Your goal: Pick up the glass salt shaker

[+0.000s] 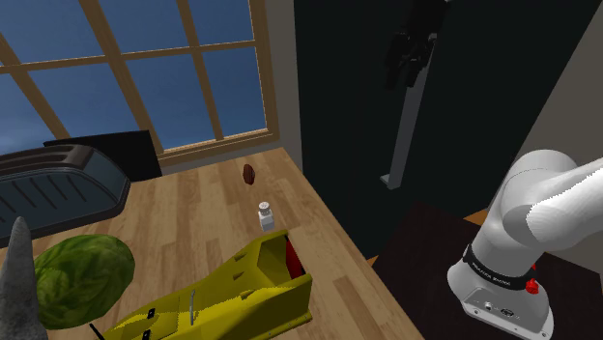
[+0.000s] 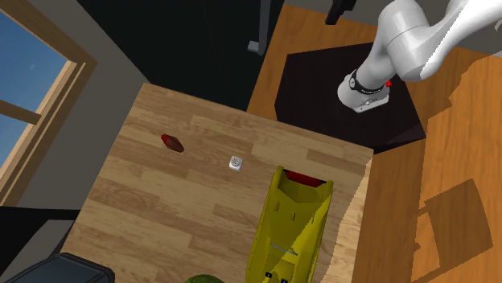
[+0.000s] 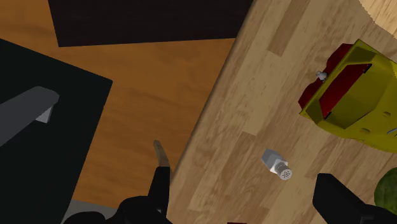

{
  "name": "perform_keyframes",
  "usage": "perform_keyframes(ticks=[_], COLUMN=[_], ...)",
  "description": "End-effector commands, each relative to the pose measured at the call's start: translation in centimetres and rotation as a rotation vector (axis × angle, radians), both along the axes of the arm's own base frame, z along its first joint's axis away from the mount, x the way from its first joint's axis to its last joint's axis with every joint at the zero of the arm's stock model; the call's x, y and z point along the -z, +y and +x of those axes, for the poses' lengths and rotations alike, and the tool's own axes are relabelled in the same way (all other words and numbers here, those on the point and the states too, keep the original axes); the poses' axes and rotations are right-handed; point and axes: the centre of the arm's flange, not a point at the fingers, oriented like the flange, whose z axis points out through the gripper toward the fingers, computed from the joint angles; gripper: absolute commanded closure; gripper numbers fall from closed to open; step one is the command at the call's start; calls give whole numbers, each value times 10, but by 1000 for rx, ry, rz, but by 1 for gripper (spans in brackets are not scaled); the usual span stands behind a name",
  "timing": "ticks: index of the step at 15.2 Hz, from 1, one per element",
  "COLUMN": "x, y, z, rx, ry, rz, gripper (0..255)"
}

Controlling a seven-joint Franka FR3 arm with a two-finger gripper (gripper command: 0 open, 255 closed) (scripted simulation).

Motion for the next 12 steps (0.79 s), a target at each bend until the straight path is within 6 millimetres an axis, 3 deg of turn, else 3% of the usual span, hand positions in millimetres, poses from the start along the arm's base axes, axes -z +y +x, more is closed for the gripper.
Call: perform_keyframes(ticks=[1,12], x=[0,93], y=[0,83], z=[0,76], rx=[0,16], ry=[0,-6], rz=[0,-20], gripper=[0,0])
